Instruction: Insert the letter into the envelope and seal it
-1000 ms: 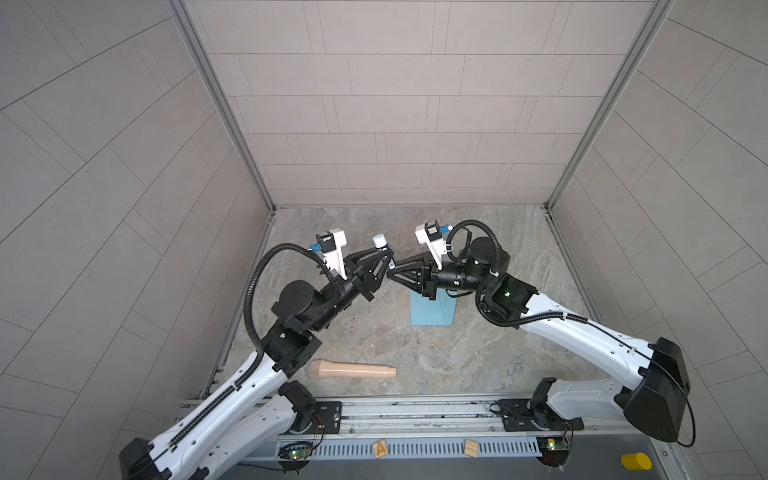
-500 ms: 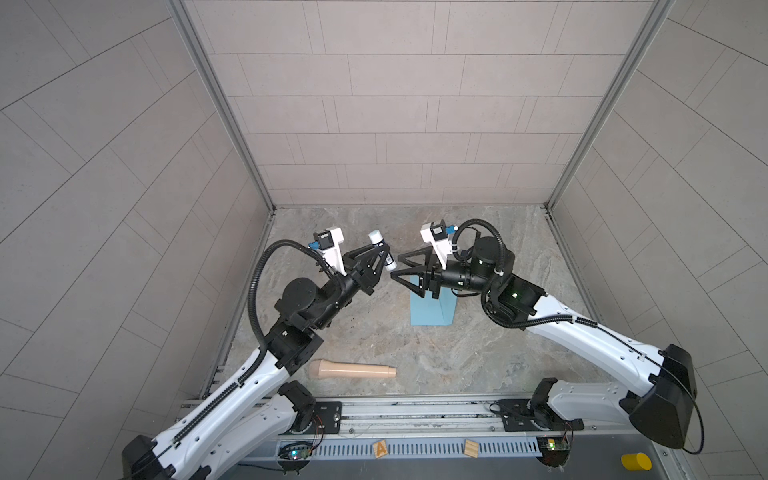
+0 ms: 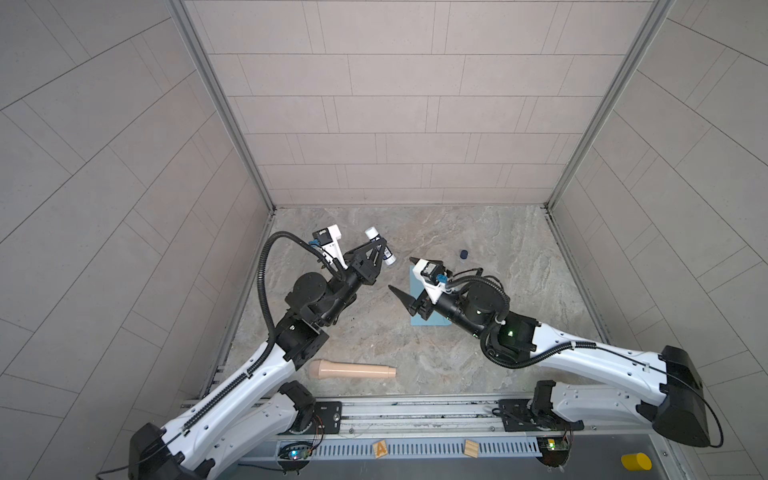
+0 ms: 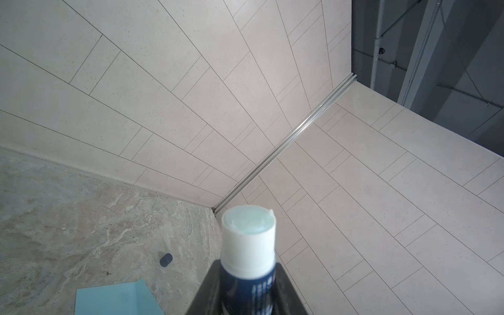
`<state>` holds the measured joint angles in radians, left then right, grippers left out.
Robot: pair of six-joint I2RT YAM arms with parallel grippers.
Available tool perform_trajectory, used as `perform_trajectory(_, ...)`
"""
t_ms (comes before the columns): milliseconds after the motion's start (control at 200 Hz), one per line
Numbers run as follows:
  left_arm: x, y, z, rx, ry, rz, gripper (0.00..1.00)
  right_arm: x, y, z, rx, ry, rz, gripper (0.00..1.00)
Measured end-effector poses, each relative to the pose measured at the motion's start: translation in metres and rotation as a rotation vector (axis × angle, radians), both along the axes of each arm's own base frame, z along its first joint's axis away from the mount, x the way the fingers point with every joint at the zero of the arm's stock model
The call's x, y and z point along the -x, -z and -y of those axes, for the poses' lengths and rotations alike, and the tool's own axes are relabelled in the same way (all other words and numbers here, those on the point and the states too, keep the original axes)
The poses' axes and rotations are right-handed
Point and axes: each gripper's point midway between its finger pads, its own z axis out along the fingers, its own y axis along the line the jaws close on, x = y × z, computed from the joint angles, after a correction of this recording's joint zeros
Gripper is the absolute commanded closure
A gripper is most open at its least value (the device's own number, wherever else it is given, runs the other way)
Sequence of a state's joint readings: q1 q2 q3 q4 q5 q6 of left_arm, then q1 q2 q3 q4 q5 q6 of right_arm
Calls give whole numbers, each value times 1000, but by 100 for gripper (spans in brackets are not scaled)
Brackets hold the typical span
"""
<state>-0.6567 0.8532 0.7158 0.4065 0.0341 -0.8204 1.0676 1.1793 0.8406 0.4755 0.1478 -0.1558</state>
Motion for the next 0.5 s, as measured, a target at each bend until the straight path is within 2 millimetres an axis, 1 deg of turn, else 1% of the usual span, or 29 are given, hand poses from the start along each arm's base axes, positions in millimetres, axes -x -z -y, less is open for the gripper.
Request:
perform_trajectory(55,0,0,0,11,0,-8,100,-2,0,-3,13,33,37,27)
perform_trajectory(220,-1,0,-1,31,-1,-22,100,-11,-4,-3,18,124,105,35)
perform_trajectory(355,-1,0,-1,41,-2,-29,100,-15,-8,0,6,166,123,39)
perform_trajectory(500,-1,0,-1,51,0,-34,100,-18,-8,-3,0,185,127,45)
